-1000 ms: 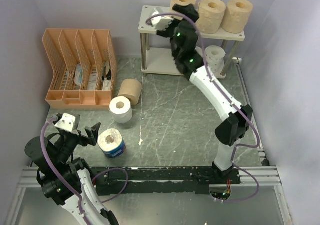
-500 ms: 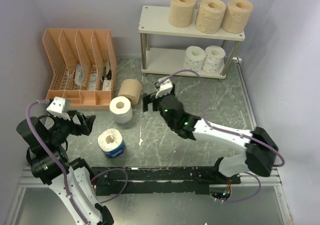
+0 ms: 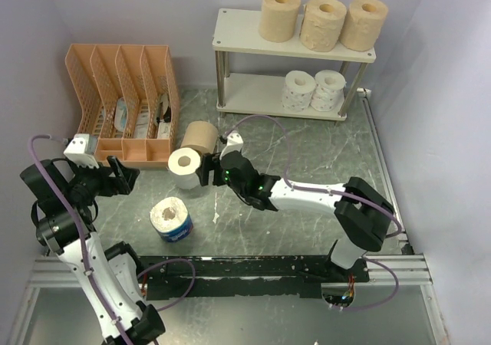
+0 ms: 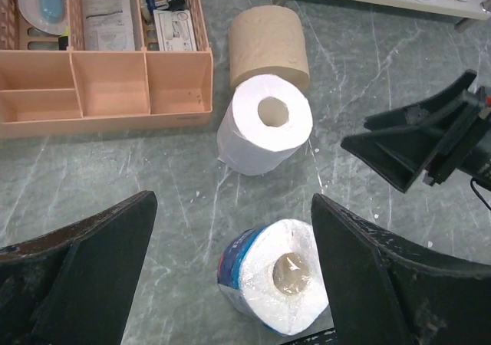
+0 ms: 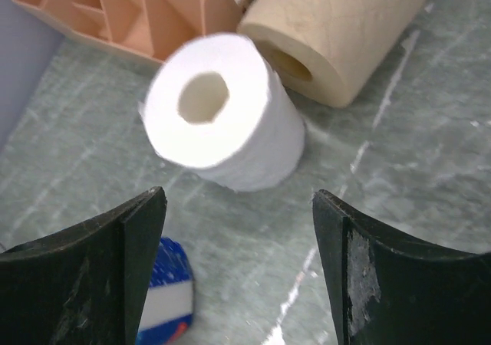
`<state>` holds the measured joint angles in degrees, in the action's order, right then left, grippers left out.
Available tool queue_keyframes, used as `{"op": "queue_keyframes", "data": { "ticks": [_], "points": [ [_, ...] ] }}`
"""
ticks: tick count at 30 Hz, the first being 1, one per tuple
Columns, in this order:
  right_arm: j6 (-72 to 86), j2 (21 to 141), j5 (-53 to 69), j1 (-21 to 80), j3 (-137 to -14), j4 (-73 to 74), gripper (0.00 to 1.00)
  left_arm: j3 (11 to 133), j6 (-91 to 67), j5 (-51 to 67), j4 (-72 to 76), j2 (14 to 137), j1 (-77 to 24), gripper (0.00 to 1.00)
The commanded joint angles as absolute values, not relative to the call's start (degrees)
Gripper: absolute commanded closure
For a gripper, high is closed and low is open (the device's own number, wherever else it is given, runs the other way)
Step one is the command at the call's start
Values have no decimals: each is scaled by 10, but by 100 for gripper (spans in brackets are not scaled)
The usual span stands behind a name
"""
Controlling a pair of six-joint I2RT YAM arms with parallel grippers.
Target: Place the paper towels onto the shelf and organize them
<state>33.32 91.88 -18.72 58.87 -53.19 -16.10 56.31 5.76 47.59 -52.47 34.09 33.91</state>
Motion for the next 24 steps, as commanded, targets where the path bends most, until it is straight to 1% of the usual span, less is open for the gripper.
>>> {"op": "queue_keyframes", "data": {
  "ticks": [1, 4, 5, 7, 12, 16, 20, 22, 24],
  "points": [
    [382, 960, -168, 585, -598, -168, 27, 563, 51, 470, -512, 310, 335, 6],
    [422, 991, -121, 572, -620, -182, 33, 563, 53, 471, -513, 307, 335, 6],
    [435, 1000, -112, 568, -626, -184, 36, 563, 54, 473, -513, 310, 335, 6],
    [457, 1017, -105, 559, -639, -178, 40, 563, 54, 473, -513, 314, 336, 6],
    [486, 1045, -99, 538, -655, -168, 40, 563, 57, 480, -514, 307, 335, 6],
    [478, 1068, -101, 531, -686, -129, 38, 563, 59, 484, -513, 301, 333, 6],
    [478, 1088, -97, 529, -704, -129, 38, 562, 60, 486, -513, 300, 331, 6],
    [479, 1102, -87, 529, -719, -128, 39, 562, 61, 487, -513, 301, 331, 6],
    [481, 1117, -80, 529, -730, -127, 43, 562, 61, 488, -513, 301, 331, 7]
  ]
}}
